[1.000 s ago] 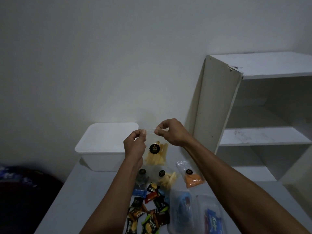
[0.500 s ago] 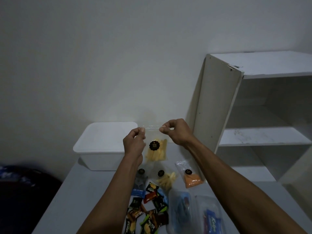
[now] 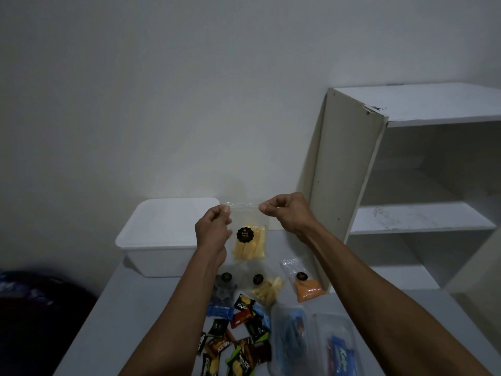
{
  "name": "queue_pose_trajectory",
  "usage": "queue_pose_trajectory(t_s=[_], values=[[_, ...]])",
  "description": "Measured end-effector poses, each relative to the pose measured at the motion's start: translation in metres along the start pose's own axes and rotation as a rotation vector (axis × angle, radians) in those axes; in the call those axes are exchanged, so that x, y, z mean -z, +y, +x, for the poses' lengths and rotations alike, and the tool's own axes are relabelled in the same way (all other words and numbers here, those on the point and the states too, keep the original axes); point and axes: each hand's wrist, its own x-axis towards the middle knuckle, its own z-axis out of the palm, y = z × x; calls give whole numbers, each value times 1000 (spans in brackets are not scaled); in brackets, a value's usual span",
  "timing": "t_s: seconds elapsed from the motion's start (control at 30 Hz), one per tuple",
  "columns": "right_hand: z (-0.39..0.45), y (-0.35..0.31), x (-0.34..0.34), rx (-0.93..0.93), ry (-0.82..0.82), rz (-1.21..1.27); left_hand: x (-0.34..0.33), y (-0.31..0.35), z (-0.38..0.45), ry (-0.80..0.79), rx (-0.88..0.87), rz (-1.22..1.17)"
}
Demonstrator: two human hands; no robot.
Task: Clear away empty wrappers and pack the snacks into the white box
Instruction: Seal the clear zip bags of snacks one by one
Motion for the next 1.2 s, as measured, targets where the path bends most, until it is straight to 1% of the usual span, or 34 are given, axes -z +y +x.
queue_pose_trajectory(t_s=[0.07,0.17,0.27,0.33,0.4,0.47,0.53,0.6,0.67,0.9,0.97,1.1,1.2], values=[[0,-6,3,2,-60,-26,2,1,0,-16,3,0],[1,-23,5,-5,-122,-57,2,5,-2,-88,-27,31],[4,-32,0,39,-159,-221,-1,8,-5,-152,-65,71],[3,-34,-2,37,-190,-270,-4,8,-6,-158,-88,97],[2,-32,-3,27,-184,-247,-5,5,-7,-106,-116,118],[0,-27,-5,17,-125,-189,-9,4,-10,-9,-140,125],[-2,-22,-8,-9,-66,-134,-15,4,-16,34,-138,158],[-4,-18,-12,-26,-57,-116,-20,2,-20,18,-119,202],[-7,-16,-15,-25,-86,-125,-24,1,-21,1,-94,229],[-11,-10,-18,-68,-73,-65,-23,0,-15,28,-90,236],[-11,-8,-17,-77,-94,-53,-23,-2,-10,38,-78,236],[-13,1,-18,-52,-101,-122,-19,-2,-6,87,-39,270],[-14,4,-21,-50,-80,-128,-19,2,-9,83,-40,263]])
